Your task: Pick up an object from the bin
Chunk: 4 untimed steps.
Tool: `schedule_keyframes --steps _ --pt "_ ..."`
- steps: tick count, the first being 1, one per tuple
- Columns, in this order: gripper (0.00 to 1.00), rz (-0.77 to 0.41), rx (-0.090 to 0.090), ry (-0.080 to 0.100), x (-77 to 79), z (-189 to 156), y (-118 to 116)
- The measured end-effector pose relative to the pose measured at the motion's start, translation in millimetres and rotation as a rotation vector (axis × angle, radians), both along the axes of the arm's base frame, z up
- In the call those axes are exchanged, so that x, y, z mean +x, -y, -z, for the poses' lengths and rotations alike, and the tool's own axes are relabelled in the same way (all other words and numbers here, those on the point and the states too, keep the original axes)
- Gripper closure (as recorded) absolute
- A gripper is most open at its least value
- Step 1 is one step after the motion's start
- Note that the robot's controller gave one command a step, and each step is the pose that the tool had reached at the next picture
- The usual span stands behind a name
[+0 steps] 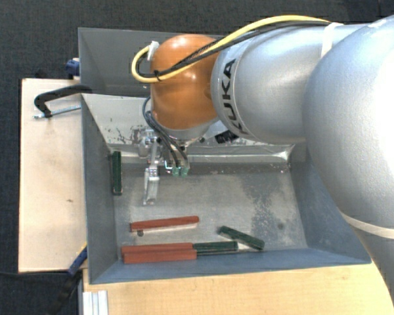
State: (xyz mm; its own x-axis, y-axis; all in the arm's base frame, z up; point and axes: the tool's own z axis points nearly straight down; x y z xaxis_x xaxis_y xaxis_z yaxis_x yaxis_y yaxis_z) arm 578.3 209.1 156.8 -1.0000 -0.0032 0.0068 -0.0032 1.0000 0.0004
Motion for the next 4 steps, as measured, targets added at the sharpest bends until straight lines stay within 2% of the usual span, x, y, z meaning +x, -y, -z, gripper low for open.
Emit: schedule_keyframes --steps 1,2,3,4 --pt "0.00 0.002 0.002 0.008 2.2 -5 1" --pt "0.00 0.007 0.004 0.014 -38.1 45 33" --pt "0.00 0.090 -0.004 0.003 -55.6 77 36" --pt "1.00 0.300 0.000 0.006 -74.2 86 36"
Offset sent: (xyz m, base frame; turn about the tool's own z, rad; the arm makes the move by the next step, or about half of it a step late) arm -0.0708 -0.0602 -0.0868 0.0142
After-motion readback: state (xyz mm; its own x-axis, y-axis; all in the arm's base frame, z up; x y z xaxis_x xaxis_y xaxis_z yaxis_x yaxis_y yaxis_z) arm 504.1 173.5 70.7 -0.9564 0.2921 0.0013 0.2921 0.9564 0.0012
